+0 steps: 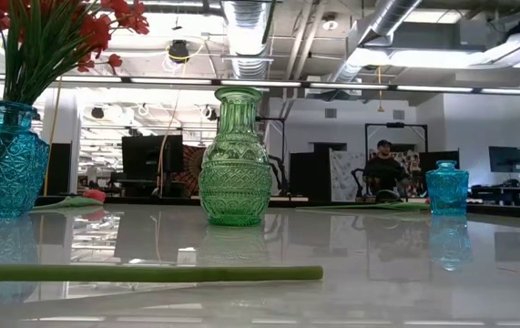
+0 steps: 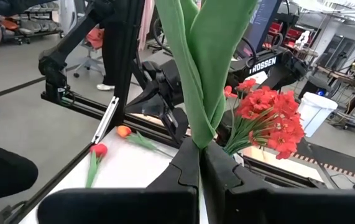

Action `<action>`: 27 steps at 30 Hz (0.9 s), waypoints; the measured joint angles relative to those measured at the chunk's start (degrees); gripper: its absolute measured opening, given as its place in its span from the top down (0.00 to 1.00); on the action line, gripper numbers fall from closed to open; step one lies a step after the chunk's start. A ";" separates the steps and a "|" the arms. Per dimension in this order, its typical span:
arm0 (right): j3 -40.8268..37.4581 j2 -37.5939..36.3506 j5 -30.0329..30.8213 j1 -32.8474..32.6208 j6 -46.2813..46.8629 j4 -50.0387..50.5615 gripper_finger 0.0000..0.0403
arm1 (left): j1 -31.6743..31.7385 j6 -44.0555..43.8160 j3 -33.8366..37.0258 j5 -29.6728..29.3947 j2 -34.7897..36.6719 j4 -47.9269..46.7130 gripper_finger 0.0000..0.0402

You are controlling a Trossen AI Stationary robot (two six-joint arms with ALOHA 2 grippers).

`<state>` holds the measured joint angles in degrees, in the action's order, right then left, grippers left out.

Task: Sort flowers into vase by color
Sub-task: Put the bottom right pink flower into the green vase

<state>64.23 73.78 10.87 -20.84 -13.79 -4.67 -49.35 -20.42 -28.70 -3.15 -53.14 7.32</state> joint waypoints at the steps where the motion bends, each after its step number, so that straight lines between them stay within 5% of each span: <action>1: 0.00 0.00 0.00 0.00 -0.19 -0.10 0.93 | 0.53 -0.22 0.01 1.05 -0.14 -0.02 1.00; 11: 0.00 2.07 -0.65 4.72 0.16 -2.89 0.94 | 0.70 -0.13 0.49 3.60 0.01 1.65 1.00; 21: 0.00 5.63 -7.00 8.57 2.39 -3.90 0.93 | 0.72 -5.21 15.65 -0.11 9.31 20.31 1.00; 27: 0.04 7.03 -8.41 8.40 4.16 -5.00 0.93 | 0.38 -4.07 16.82 -0.18 14.24 17.21 1.00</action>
<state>64.27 80.81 2.46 -12.45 -9.63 -9.66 -48.97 -24.49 -11.88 -3.33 -38.90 24.53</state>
